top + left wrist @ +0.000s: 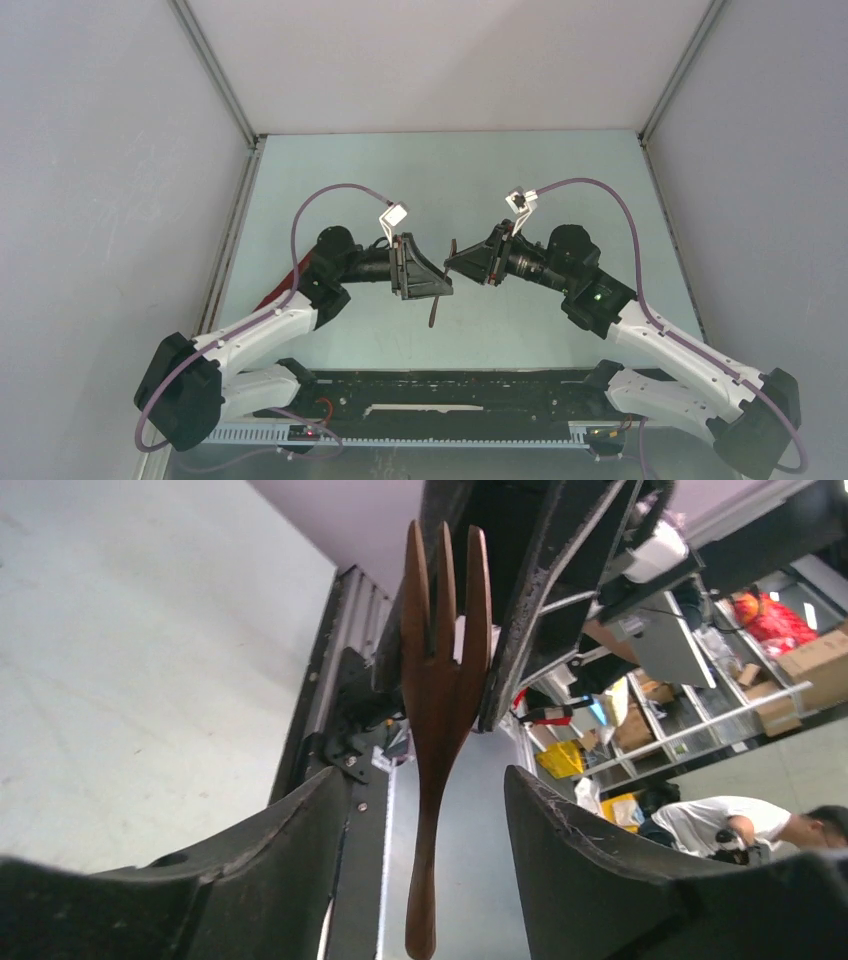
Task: Fold the napkin into a case and place the utensils inside
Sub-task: Pass from the right arm to the left
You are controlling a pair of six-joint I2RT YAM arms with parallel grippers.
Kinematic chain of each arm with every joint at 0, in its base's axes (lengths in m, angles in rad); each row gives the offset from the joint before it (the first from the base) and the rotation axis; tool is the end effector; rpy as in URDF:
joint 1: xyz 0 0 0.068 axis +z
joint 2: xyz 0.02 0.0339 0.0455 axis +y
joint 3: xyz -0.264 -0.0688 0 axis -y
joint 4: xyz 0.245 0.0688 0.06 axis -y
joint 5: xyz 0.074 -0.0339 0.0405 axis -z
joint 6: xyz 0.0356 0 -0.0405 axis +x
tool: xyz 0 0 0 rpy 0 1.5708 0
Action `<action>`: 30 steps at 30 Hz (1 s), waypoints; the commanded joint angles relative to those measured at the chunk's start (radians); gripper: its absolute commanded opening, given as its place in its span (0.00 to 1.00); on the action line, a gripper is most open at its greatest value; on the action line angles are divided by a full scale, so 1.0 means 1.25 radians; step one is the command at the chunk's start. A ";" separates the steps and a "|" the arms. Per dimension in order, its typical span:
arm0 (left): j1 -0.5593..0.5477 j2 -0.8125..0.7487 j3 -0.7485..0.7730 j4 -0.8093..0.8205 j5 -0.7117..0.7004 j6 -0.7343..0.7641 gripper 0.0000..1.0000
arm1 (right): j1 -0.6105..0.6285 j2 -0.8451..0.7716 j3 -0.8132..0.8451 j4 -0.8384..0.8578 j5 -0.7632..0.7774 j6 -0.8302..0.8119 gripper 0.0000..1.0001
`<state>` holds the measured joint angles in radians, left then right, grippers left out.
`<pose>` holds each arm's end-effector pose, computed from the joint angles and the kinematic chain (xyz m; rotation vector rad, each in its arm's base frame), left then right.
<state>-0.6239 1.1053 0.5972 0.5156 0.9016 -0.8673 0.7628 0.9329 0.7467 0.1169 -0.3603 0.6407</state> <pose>0.1791 -0.1634 0.2834 0.6226 1.8055 -1.7837 0.1516 0.1623 0.3318 -0.4143 1.7745 1.3319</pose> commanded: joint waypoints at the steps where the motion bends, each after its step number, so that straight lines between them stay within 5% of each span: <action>1: -0.015 -0.001 -0.046 0.325 -0.015 -0.180 0.65 | 0.002 -0.027 -0.016 0.096 -0.081 -0.034 0.00; 30: -0.020 0.073 -0.044 0.485 0.032 -0.319 0.38 | -0.061 -0.062 -0.048 0.162 -0.184 0.007 0.00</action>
<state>-0.6415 1.1873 0.5243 1.0634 0.9230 -1.2491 0.6952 0.8639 0.6857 0.2680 -0.5751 0.6380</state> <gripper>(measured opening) 0.401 0.346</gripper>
